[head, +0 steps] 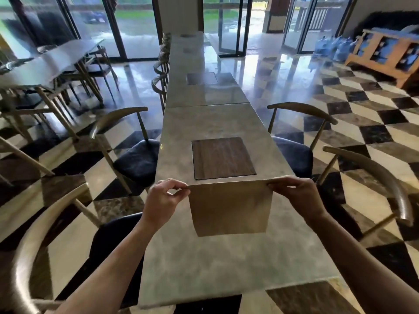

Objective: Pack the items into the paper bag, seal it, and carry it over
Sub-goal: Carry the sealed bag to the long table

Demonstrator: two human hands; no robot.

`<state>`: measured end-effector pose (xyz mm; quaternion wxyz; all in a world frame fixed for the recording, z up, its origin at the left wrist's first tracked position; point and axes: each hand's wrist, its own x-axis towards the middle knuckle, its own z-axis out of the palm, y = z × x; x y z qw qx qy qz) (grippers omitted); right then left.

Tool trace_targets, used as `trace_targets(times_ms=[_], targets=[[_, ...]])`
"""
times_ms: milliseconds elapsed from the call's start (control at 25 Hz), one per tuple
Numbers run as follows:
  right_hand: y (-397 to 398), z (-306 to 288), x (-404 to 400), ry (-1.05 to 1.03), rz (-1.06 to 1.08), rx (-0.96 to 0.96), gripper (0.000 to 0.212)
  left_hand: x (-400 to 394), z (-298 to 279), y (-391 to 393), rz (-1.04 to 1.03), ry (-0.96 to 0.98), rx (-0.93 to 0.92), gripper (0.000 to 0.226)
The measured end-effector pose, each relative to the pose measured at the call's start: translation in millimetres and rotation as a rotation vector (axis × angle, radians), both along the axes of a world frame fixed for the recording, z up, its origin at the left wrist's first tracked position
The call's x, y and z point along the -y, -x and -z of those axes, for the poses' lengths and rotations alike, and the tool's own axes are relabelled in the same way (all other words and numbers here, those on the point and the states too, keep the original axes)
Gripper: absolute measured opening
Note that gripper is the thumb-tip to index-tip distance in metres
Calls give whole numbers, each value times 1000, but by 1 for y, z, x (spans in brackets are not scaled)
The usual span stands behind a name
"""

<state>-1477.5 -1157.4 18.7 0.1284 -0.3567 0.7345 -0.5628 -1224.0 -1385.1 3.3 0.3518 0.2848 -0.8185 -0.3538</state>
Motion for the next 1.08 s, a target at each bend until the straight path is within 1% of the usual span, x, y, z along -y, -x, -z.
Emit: trace_targets(times_ms=[120, 240, 320, 520, 640, 880, 1080], targets=[[27, 18, 23, -57, -10, 12, 16, 14, 18, 22, -31, 23, 84, 13], [40, 37, 38, -176, -22, -46, 14, 26, 39, 36, -52, 15, 142, 14], [46, 50, 46, -220, -17, -65, 13, 32, 53, 42, -63, 13, 168, 15], [54, 78, 60, -246, -15, -20, 17, 38, 80, 46, -64, -53, 157, 14], [56, 89, 64, -212, -9, 19, 18, 41, 88, 47, -56, -86, 155, 12], [59, 102, 64, -236, 34, 108, 13, 45, 92, 51, -31, -113, 193, 11], [55, 98, 61, -278, 27, 118, 15, 45, 89, 50, 13, -138, 199, 13]])
